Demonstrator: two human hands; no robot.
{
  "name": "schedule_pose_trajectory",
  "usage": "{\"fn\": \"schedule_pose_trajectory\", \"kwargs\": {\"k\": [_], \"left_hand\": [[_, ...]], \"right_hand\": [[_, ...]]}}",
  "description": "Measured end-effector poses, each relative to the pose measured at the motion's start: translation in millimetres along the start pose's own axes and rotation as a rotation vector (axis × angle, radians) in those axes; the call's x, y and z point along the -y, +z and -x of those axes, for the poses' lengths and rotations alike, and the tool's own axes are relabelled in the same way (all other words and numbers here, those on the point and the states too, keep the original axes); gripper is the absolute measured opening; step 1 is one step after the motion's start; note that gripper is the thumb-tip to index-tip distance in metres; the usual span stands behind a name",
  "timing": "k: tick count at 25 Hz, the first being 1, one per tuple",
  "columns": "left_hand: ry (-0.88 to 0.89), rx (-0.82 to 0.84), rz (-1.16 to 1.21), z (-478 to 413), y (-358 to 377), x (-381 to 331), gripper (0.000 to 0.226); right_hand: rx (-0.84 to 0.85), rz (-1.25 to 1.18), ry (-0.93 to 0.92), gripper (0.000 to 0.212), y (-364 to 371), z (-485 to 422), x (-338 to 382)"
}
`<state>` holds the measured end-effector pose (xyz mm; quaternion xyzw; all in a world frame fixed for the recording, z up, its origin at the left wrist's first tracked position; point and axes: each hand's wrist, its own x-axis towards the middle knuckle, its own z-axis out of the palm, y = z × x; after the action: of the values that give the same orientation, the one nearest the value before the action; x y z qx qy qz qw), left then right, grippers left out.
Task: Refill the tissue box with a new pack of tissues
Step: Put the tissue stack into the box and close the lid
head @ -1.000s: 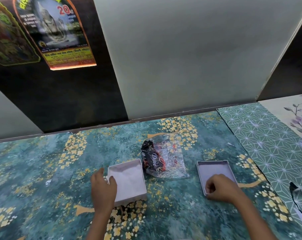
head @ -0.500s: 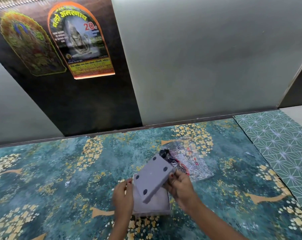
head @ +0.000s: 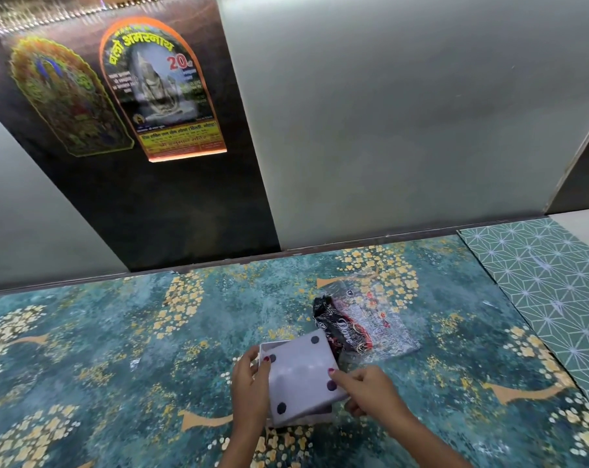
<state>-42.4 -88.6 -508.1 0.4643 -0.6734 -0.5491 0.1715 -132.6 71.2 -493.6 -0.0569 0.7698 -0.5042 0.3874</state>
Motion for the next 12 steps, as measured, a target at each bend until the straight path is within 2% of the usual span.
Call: {"fn": "schedule_pose_trajectory", "kwargs": {"k": [2, 4, 8, 12], "left_hand": [[-0.034, -0.008, -0.018, -1.8, -3.2, -0.9, 0.023], [-0.042, 0.011, -0.039, -2.3, -8.4, 0.4, 0.023], [0.043, 0.08, -0.104, -3.5, -17.5, 11.4, 0.034], [0.107, 0.059, -0.144, -5.1, -16.1, 17.9, 0.033]], "right_hand": [[-0.067, 0.106, -0.054, 0.009, 2.4, -2.0, -0.6], [-0.082, 0.139, -0.059, 0.018, 8.0, -3.7, -3.6], [-0.13, 0.398, -0.199, 0.015, 10.0, -3.8, 0.8], [-0.137, 0.623, -0.262, 0.026, 12.6, -0.5, 8.1]]}}
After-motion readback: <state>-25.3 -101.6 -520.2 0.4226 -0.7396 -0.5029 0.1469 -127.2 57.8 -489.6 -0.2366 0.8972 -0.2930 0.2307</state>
